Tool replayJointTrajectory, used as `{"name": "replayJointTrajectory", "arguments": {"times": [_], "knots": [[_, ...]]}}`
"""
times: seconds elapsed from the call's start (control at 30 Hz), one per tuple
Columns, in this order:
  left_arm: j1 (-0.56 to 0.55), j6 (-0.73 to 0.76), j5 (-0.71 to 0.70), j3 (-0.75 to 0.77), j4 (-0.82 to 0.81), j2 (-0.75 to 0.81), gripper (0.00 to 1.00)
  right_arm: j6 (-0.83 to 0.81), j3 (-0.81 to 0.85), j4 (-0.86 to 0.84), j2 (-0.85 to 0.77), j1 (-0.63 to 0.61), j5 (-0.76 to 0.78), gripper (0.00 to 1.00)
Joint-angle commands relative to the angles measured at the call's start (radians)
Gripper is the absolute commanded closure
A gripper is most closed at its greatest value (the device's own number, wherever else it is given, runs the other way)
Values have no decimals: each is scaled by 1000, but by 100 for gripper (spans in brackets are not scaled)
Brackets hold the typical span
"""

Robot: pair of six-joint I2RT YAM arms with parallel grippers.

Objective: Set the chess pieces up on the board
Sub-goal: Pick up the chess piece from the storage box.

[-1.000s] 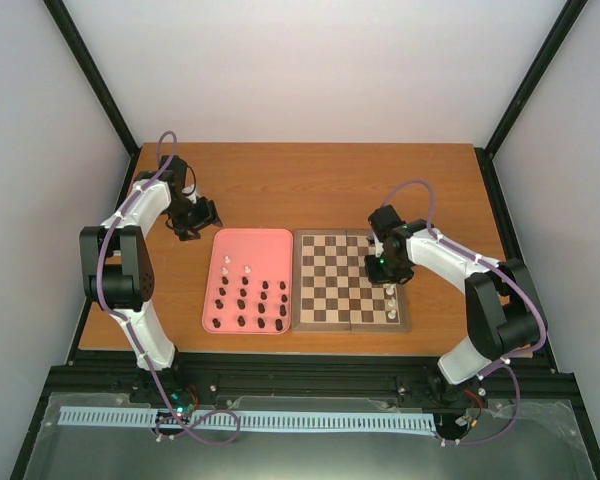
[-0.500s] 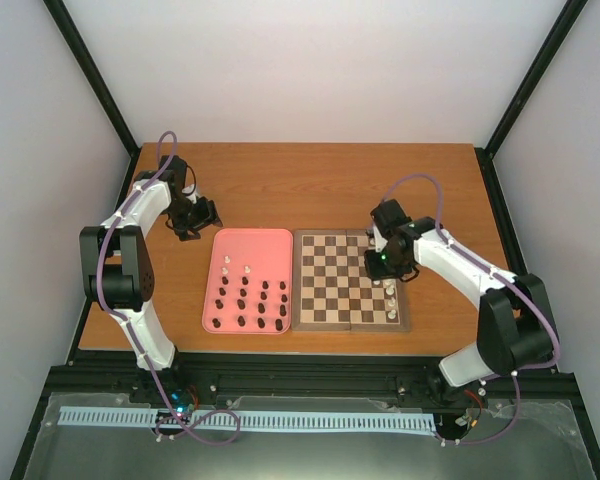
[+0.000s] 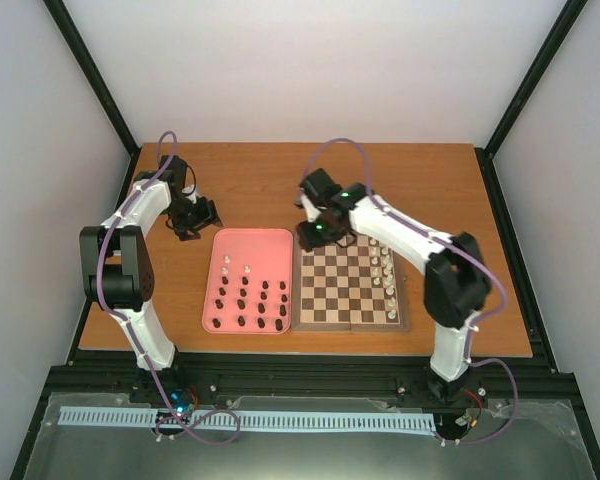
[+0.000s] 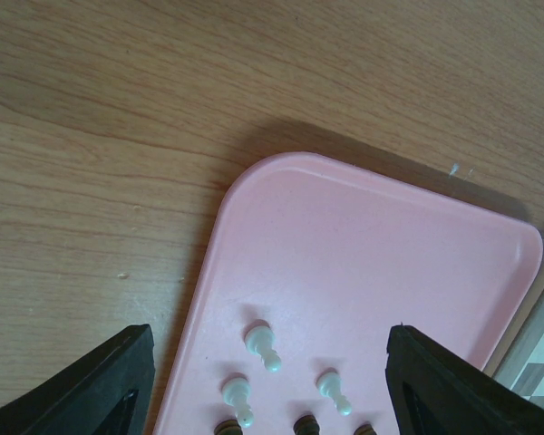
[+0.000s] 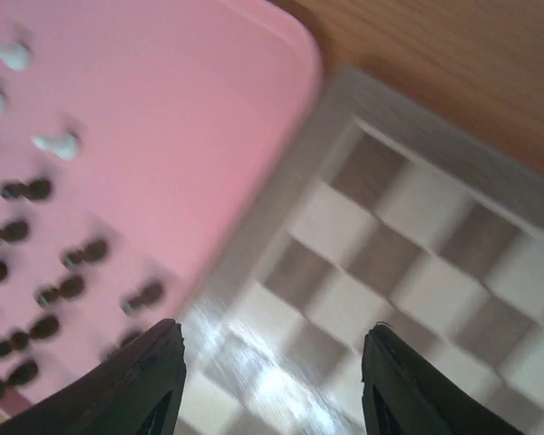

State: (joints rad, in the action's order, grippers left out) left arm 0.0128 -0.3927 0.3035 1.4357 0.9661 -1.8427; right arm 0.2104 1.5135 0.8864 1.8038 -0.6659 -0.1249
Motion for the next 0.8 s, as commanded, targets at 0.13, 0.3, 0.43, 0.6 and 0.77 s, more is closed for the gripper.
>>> {"name": "replayJointTrajectory", "arguments": {"times": [0.13,0.3,0.43,0.6,0.77], "knots": [[-4,12,3,22,5,11,21,-113,437,34,373,-165,-119,42],[-4,13,0,24,12,12,21,-160,582,60,517,-209,-181,42],[-5,9,6,13,6,15,21,-159,641,76,586,-222,-213,44],[-5,6,11,0,-5,23,21,-150,646,72,614,-236,-179,48],[-5,6,15,2,-6,23,21,-143,663,65,641,-236,-152,53]]}}
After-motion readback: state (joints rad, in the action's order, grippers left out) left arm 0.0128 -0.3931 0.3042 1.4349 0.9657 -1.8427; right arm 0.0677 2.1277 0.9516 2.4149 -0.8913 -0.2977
